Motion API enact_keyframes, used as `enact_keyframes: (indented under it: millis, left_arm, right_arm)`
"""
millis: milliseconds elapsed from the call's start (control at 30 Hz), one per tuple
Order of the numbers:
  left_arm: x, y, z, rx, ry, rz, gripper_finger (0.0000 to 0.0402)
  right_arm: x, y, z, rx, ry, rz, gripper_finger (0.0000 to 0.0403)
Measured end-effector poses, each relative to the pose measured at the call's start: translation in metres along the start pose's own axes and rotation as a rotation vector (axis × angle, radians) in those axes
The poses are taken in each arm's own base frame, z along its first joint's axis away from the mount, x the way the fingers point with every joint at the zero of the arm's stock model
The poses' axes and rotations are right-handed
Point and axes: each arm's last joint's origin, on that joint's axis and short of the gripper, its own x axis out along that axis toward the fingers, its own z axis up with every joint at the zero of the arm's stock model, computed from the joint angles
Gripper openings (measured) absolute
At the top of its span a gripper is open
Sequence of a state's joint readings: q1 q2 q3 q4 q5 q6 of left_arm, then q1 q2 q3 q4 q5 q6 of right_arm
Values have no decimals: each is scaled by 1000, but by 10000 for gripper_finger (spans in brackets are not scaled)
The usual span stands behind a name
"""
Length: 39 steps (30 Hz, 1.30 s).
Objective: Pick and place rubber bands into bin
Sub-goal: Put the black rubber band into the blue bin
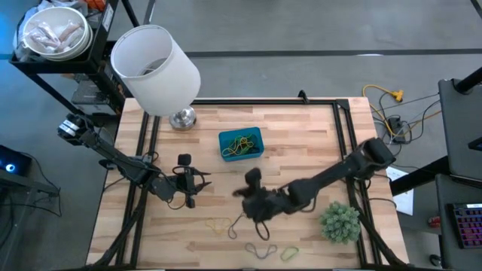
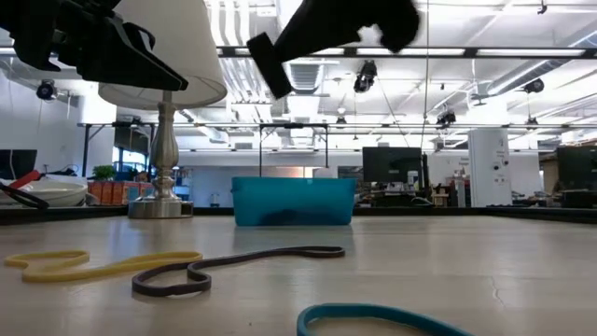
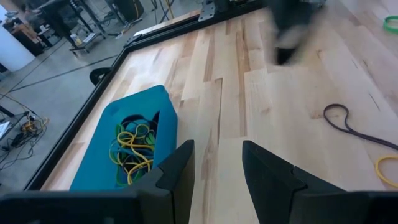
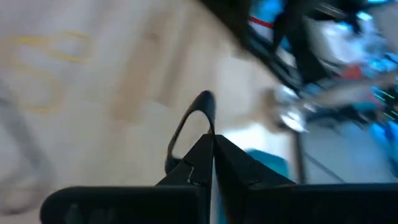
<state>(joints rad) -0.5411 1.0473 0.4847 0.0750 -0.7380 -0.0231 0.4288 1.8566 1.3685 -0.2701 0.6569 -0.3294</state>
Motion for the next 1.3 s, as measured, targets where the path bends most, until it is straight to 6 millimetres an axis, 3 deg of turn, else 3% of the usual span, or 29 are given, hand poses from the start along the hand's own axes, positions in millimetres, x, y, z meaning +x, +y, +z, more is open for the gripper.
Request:
enact_keyframes:
  millis: [233, 467, 700, 967, 1300]
  left_arm:
    - [0, 0, 0, 2, 2, 0, 118]
    - [0, 0, 0, 2, 2, 0, 118]
    - [0, 0, 0, 2, 2, 0, 118]
    - [0, 0, 0, 2, 1, 0, 118]
    - [0, 0, 0, 1, 0, 0, 118]
  right_arm:
    - [18, -49, -16, 85, 99, -146, 8]
    - [46, -96, -47, 182, 215, -228, 8]
    - [65, -130, -74, 298, 251, -181, 8]
    - [77, -147, -102, 430, 317, -142, 8]
    - [82, -146, -124, 496, 380, -153, 8]
